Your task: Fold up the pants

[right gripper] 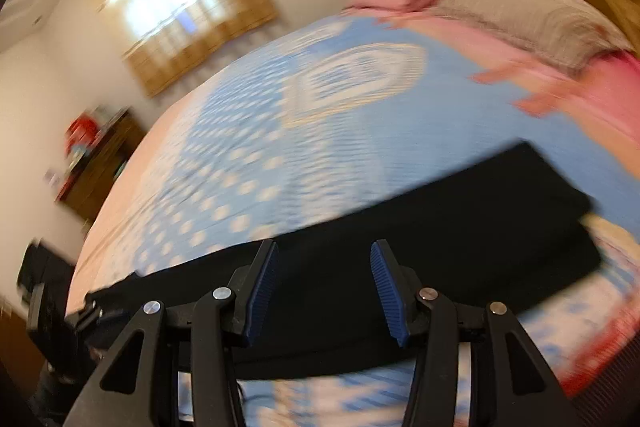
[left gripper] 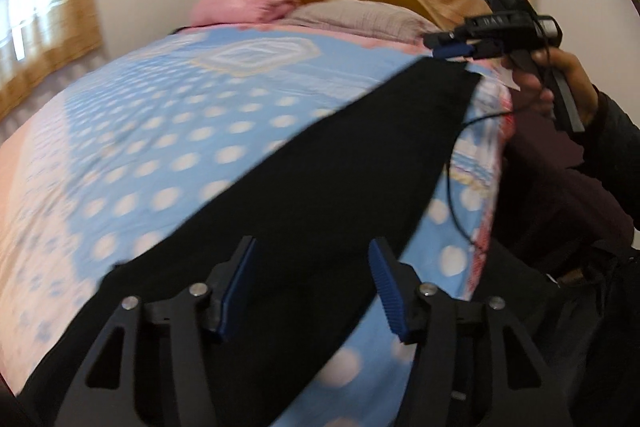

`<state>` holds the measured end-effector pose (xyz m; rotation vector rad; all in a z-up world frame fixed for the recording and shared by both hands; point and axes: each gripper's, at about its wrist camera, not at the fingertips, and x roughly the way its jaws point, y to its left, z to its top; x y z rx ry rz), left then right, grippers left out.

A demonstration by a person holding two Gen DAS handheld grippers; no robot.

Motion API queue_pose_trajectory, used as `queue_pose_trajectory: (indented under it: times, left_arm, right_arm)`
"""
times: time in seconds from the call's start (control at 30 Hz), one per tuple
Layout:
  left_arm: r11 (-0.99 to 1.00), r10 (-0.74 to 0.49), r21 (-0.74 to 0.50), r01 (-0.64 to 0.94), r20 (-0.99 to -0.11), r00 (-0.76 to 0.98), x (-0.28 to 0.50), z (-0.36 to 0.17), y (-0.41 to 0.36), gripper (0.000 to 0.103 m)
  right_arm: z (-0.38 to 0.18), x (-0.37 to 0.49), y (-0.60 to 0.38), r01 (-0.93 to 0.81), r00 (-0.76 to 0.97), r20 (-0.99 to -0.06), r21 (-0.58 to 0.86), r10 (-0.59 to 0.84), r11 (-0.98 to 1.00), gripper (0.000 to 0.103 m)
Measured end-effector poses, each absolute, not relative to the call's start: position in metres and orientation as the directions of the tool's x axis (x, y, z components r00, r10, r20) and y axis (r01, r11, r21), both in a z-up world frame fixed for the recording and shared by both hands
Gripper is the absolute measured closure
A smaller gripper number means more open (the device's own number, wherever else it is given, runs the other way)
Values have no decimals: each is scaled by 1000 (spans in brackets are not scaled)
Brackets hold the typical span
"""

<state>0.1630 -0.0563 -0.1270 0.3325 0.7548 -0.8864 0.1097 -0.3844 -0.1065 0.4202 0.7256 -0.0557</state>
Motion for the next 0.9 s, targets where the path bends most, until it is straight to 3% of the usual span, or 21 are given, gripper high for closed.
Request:
queue_pose_trajectory:
  times: [0.1,0.33,0.63,0.8,0.9]
  left_arm:
    - [540,-586,-35,841,-732,346,158,-134,-87,44]
    - [485,-543,-18,874,-789,285,162,-156,-137,64]
    - [476,-505,-7,879,-821,267,162,-167,-149,65]
    - [481,-504,-19,876,-824,259,166,-167,-147,84]
    - [482,-507,-34,876,-826,247,166,-167,-148,85]
  right_arm:
    - [-112,88,-416,288,747,-665,357,25,889,53]
    - [-126,58,-463,397,739,-672,384,-43,834,53]
    - [-137,61,-479,422,743,-668,405,-54,811,53]
    - [-134,59,-490,429,763,-643,428,-65,795,53]
    - [-130,59,-497,428,770,-634,434,-69,793,53]
